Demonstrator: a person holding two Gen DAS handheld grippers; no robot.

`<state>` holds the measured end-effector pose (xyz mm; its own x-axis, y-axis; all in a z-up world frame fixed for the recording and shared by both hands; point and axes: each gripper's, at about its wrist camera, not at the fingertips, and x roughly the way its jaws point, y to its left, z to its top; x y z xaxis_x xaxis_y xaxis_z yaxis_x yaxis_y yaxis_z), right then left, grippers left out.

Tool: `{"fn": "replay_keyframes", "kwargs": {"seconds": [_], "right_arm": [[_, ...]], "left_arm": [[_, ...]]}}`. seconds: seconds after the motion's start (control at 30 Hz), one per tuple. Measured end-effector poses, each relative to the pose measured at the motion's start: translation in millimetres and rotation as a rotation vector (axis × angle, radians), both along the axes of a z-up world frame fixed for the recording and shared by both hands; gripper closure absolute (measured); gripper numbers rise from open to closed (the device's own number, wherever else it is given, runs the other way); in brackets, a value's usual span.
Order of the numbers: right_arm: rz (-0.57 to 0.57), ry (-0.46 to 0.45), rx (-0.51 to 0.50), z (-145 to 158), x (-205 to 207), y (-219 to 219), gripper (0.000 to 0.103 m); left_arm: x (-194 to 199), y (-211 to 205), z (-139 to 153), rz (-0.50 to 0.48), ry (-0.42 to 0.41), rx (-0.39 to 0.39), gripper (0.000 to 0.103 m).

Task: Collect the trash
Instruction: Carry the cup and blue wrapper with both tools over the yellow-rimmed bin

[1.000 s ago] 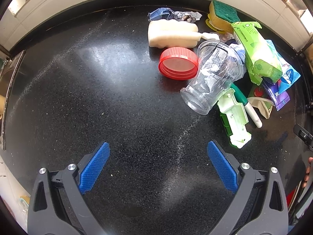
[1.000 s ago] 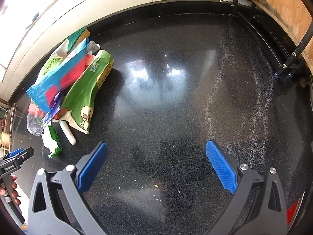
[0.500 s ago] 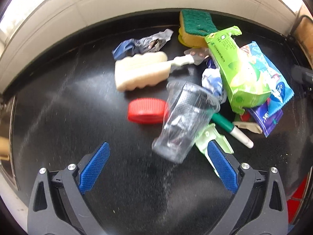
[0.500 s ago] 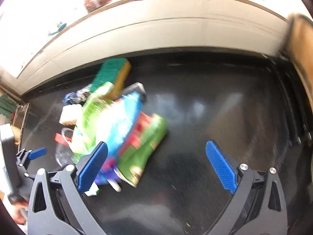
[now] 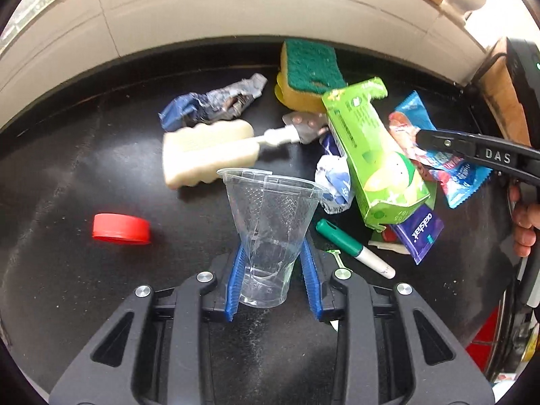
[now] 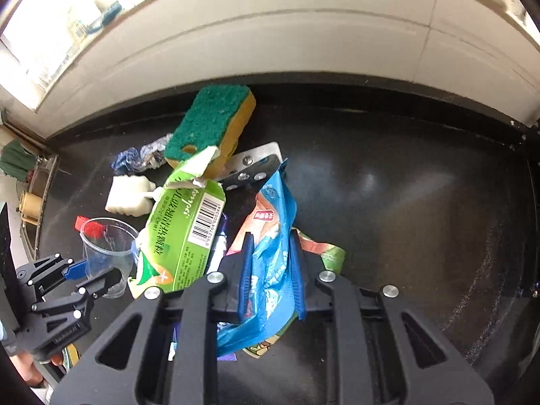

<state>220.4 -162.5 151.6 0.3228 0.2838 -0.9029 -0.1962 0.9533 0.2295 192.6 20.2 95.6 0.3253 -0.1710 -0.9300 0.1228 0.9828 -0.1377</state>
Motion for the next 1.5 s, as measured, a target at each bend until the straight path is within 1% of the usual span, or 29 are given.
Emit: {"fn": "replay_keyframes", "kwargs": {"seconds": [0.1, 0.13, 0.2, 0.3, 0.4, 0.47, 0.53, 0.57, 0.63, 0.73, 0.83, 0.87, 0.93, 0.97, 1.07, 1.1, 1.17, 1.2, 1.23, 1.27, 1.3, 1.37, 1.4, 1.47, 1.5], "right_arm": [[-0.013, -0.035, 0.003, 12.3, -5.6, -9.5, 0.083], [-0.018, -0.044, 0.001, 15.7, -7.5, -12.0, 0.083], [-0.03, -0.07, -0.012, 24.7, -11.9, -18.1, 0.083], [-0.048, -0.108, -0.049, 37.6, -14.9, -22.9, 0.083], [-0.057, -0.126, -0.06, 48.3, -15.0, -24.8, 0.083], [-0.043, -0.143, -0.057, 57.3, -15.9, -19.3, 0.083], [0.001, -0.161, -0.032, 68.6, -18.3, 0.1, 0.083], [0.031, -0.166, -0.019, 71.9, -19.2, 13.4, 0.083], [0.125, -0.184, 0.001, 83.6, -25.2, 51.5, 0.083], [0.314, -0.188, 0.018, 89.8, -39.3, 133.8, 0.083], [0.535, -0.166, 0.033, 84.9, -73.0, 227.7, 0.083], [0.624, -0.147, 0.046, 80.9, -91.7, 263.4, 0.083], [0.782, -0.104, 0.067, 72.9, -132.3, 321.4, 0.083], [0.858, -0.085, 0.075, 69.3, -153.6, 346.4, 0.083], [1.138, -0.011, 0.086, 52.4, -240.6, 433.6, 0.083], [1.218, 0.004, 0.083, 44.8, -267.6, 458.7, 0.083], [1.345, 0.01, 0.062, 28.6, -315.3, 501.4, 0.083], [1.41, 0.014, 0.041, 11.2, -342.4, 527.9, 0.083], [1.447, 0.019, 0.021, -4.8, -362.6, 547.5, 0.083], [1.475, 0.035, -0.006, -27.2, -381.5, 568.9, 0.083], [1.487, 0.053, -0.031, -46.7, -394.9, 586.8, 0.083], [1.508, 0.087, -0.085, -91.2, -414.5, 618.7, 0.083], [1.519, 0.092, -0.116, -114.7, -424.2, 631.5, 0.083], [1.515, 0.105, -0.17, -156.3, -438.4, 650.2, 0.083], [1.508, 0.11, -0.19, -169.6, -446.8, 651.5, 0.083]], "left_arm": [[1.2, 5.2, 11.5, 0.015, -0.021, 0.011, 0.072], [-10.3, 4.8, 15.3, 0.021, -0.028, 0.011, 0.072], [-14.8, 7.8, 22.0, 0.036, -0.035, 0.014, 0.072], [-26.6, 1.7, 26.3, 0.043, -0.039, 0.014, 0.072], [-38.6, 12.0, 30.2, 0.062, -0.035, 0.002, 0.072], [-46.6, 19.3, 32.9, 0.087, -0.036, -0.01, 0.072], [-60.0, 31.7, 39.3, 0.122, -0.046, -0.019, 0.072], [-67.4, 39.1, 42.4, 0.145, -0.054, -0.023, 0.072], [-86.7, 61.2, 45.9, 0.221, -0.067, -0.041, 0.072], [-135.7, 111.8, 48.9, 0.382, -0.075, -0.069, 0.072], [-210.4, 174.6, 43.1, 0.598, -0.062, -0.07, 0.072], [-237.3, 194.4, 40.0, 0.672, -0.054, -0.068, 0.072], [-302.6, 235.8, 30.6, 0.839, -0.028, -0.068, 0.072], [-339.8, 257.0, 23.2, 0.93, -0.007, -0.058, 0.072], [-412.9, 293.8, -1.7, 1.102, 0.05, -0.061, 0.072], [-437.3, 307.0, -16.7, 1.156, 0.071, -0.068, 0.072], [-468.8, 326.9, -51.6, 1.223, 0.116, -0.073, 0.072], [-484.6, 337.8, -79.4, 1.258, 0.145, -0.088, 0.072], [-496.1, 346.3, -102.5, 1.266, 0.134, -0.078, 0.072], [-505.5, 354.5, -125.9, 1.292, 0.149, -0.104, 0.072], [-510.6, 367.5, -155.5, 1.321, 0.165, -0.138, 0.072], [-516.2, 385.3, -201.0, 1.363, 0.179, -0.183, 0.072], [-517.1, 390.9, -218.8, 1.381, 0.177, -0.204, 0.072], [-518.2, 395.3, -249.8, 1.405, 0.18, -0.22, 0.072], [-515.5, 398.7, -265.7, 1.408, 0.188, -0.222, 0.072]]}}
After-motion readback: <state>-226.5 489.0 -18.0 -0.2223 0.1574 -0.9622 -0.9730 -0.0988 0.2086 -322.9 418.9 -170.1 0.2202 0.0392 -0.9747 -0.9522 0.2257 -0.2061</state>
